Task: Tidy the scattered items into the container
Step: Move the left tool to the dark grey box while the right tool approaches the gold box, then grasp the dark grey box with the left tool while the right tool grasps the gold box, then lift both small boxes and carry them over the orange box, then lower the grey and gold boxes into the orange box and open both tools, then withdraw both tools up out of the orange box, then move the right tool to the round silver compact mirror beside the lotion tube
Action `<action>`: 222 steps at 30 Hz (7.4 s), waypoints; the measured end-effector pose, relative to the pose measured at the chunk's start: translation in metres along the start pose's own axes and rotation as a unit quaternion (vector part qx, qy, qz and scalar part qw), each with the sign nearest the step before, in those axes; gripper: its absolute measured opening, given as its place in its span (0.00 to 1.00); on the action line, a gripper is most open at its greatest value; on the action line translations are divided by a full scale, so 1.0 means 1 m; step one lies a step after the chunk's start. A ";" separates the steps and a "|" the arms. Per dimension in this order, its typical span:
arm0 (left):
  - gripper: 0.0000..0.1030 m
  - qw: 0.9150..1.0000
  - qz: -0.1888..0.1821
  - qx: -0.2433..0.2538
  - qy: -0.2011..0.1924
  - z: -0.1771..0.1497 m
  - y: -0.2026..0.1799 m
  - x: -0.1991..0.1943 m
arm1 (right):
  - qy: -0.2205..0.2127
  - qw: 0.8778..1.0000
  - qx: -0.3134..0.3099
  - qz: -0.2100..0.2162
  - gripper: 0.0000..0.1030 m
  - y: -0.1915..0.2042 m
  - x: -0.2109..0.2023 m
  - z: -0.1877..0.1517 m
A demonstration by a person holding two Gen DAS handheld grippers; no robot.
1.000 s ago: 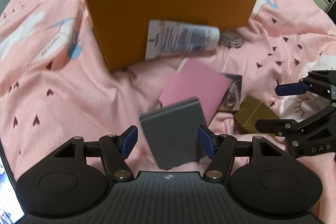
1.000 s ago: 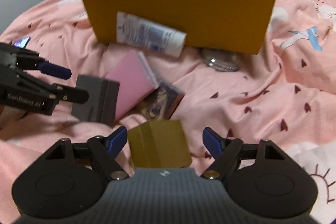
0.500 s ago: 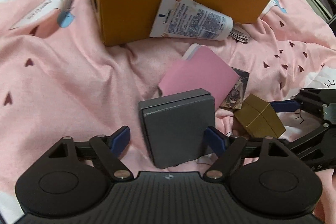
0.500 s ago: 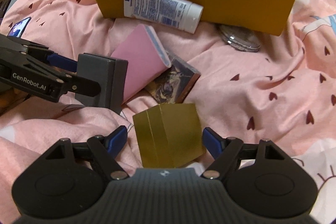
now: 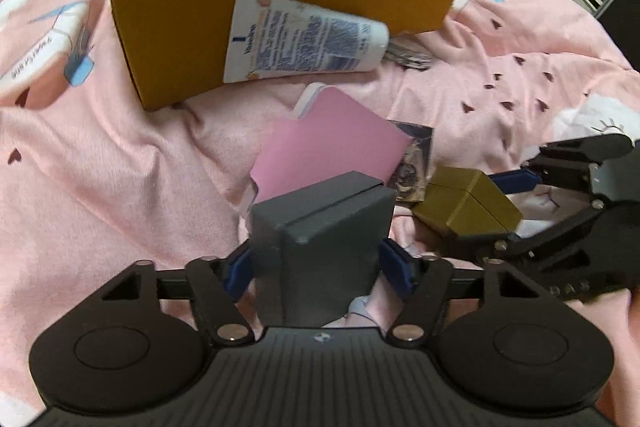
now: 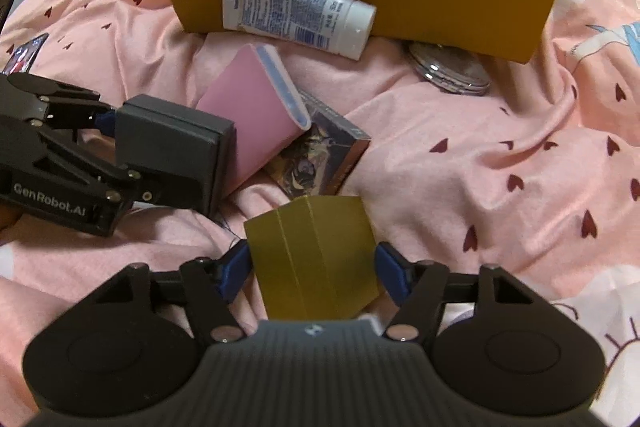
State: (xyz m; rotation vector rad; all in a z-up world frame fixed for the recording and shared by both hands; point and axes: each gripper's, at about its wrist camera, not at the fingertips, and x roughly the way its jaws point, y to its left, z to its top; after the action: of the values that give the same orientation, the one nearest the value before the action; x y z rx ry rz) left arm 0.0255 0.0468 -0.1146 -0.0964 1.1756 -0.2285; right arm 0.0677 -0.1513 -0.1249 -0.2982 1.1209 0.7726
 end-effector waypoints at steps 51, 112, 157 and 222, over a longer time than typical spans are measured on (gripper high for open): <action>0.39 0.983 -0.023 -0.006 -0.180 0.089 -0.011 -0.134 | -0.227 0.973 -0.025 0.017 0.49 -0.008 -0.141 0.086; 0.38 0.981 -0.015 -0.154 -0.114 0.252 0.094 -0.018 | -0.133 0.982 0.130 0.014 0.47 -0.092 0.045 0.295; 0.48 0.982 0.029 -0.143 -0.116 0.224 0.083 0.008 | -0.069 0.979 0.177 0.067 0.49 -0.096 0.063 0.297; 0.59 0.971 0.056 -0.036 -0.231 0.051 0.012 -0.068 | -0.257 0.951 -0.093 -0.142 0.56 -0.020 -0.039 0.064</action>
State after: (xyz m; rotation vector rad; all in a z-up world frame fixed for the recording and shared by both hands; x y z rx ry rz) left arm 0.0489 0.0718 -0.0360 -0.1384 0.7226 -0.0555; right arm 0.1172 -0.1444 -0.0655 -0.3808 0.5001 0.6479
